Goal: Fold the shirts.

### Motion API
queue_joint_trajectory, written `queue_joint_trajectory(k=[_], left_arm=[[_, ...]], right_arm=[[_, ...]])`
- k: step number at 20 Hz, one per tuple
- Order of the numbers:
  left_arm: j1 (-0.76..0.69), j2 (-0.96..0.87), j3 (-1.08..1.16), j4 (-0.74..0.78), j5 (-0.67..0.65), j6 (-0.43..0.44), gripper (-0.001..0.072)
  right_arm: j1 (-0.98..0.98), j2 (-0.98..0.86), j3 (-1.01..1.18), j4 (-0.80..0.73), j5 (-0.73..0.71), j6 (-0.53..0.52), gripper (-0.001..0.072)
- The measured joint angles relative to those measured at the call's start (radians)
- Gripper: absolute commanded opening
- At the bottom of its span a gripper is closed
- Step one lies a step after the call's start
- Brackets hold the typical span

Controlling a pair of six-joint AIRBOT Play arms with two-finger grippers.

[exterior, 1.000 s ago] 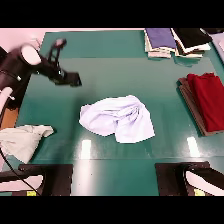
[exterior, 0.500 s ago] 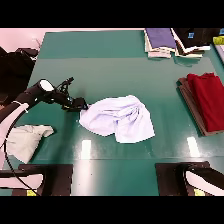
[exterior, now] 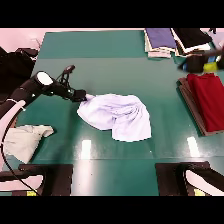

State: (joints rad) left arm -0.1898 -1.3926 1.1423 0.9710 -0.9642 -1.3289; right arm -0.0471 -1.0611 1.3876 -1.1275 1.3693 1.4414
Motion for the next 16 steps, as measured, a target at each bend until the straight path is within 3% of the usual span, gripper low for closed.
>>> queue_joint_trajectory(k=[1, 7, 11, 12, 15, 16], left_arm=[[0.000, 0.011, 0.016, 0.013, 0.001, 0.001, 0.0026], [0.000, 0.034, 0.048, 0.043, 0.002, 0.002, 0.0026], [0.000, 0.037, 0.052, 0.049, 0.001, 0.002, 0.0026], [0.000, 0.037, 0.052, 0.049, 0.001, 0.002, 0.0026], [0.000, 0.038, 0.052, 0.050, 0.000, 0.002, 0.0026], [0.000, 0.040, 0.053, 0.050, 0.000, 0.002, 0.0025]], right_arm=[[-0.011, 0.019, -0.090, 0.000, -0.002, -0.001, 0.0488], [0.019, 0.038, -0.635, 0.095, -0.137, -0.016, 0.0489], [0.122, -0.040, -0.763, 0.178, -0.269, -0.031, 0.0433], [0.146, -0.064, -0.768, 0.188, -0.292, -0.034, 0.0368], [0.200, -0.127, -0.751, 0.202, -0.343, -0.038, 0.0035], [0.208, -0.140, -0.739, 0.203, -0.352, -0.039, 0.0016]])
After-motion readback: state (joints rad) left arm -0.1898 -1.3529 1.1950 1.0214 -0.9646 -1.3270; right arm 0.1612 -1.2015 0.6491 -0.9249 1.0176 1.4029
